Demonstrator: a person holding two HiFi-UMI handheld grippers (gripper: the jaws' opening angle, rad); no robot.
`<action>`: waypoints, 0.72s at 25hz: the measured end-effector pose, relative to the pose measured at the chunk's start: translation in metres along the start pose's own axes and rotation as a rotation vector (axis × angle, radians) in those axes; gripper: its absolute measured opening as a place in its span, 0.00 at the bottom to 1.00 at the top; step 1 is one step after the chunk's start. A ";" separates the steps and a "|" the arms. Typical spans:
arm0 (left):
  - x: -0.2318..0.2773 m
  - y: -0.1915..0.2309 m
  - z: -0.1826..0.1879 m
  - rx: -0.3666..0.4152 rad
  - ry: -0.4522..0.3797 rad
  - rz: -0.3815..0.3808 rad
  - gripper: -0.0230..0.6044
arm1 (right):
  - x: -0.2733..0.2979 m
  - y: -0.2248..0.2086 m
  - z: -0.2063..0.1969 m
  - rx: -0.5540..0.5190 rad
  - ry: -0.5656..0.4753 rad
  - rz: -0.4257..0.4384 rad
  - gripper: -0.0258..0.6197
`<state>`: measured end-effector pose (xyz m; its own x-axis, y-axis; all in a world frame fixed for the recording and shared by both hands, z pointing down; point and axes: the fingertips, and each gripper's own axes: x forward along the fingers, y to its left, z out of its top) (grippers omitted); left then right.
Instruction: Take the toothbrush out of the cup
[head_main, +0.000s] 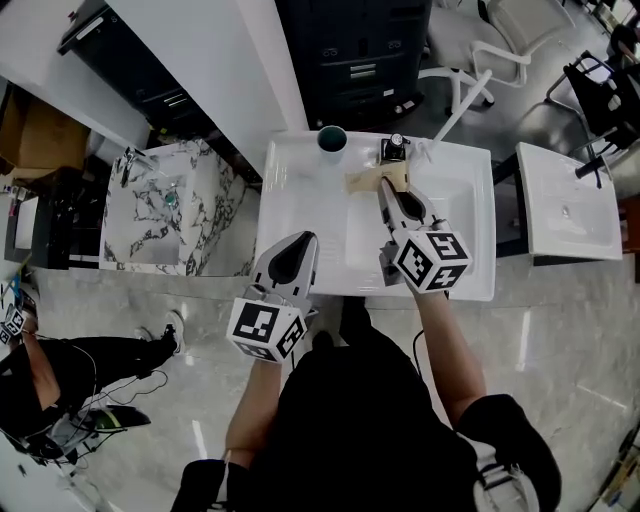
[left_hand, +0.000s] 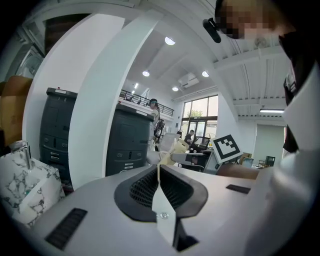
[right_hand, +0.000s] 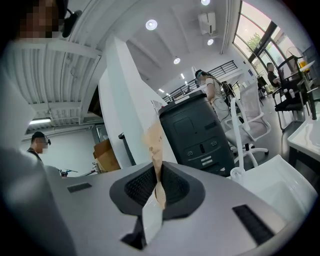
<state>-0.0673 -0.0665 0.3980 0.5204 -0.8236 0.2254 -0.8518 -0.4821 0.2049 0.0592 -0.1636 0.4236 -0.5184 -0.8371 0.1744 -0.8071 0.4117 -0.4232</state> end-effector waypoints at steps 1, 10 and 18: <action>-0.004 -0.001 -0.001 -0.001 -0.001 -0.007 0.08 | -0.006 0.004 -0.002 0.001 -0.002 -0.004 0.11; -0.057 -0.015 -0.001 0.006 -0.034 -0.072 0.08 | -0.070 0.057 -0.013 -0.004 -0.037 -0.019 0.11; -0.110 -0.035 -0.009 0.005 -0.055 -0.130 0.08 | -0.137 0.111 -0.022 -0.033 -0.070 -0.027 0.11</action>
<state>-0.0943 0.0437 0.3751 0.6223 -0.7692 0.1450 -0.7778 -0.5870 0.2246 0.0344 0.0046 0.3725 -0.4764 -0.8708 0.1217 -0.8297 0.3995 -0.3898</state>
